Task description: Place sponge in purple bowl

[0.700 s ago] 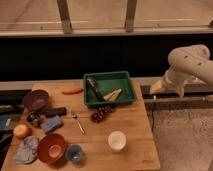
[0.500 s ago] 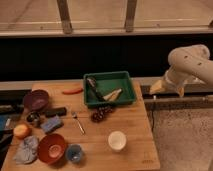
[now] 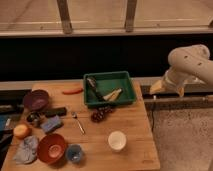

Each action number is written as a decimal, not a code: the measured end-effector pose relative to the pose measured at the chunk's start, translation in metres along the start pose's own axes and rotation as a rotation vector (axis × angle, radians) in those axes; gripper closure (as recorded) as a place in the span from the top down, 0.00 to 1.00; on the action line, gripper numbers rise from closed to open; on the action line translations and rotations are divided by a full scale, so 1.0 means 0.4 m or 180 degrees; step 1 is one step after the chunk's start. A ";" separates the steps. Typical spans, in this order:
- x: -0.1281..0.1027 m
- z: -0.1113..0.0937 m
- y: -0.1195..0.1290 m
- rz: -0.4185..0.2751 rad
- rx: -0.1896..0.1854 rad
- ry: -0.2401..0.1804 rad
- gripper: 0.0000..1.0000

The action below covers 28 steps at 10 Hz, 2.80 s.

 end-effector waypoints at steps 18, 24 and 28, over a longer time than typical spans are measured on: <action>0.003 0.004 0.113 -0.0750 0.0154 -0.0015 0.80; 0.010 0.021 0.500 -0.1844 0.0071 0.0038 0.80; 0.061 0.019 0.649 -0.2251 -0.0099 0.0099 0.80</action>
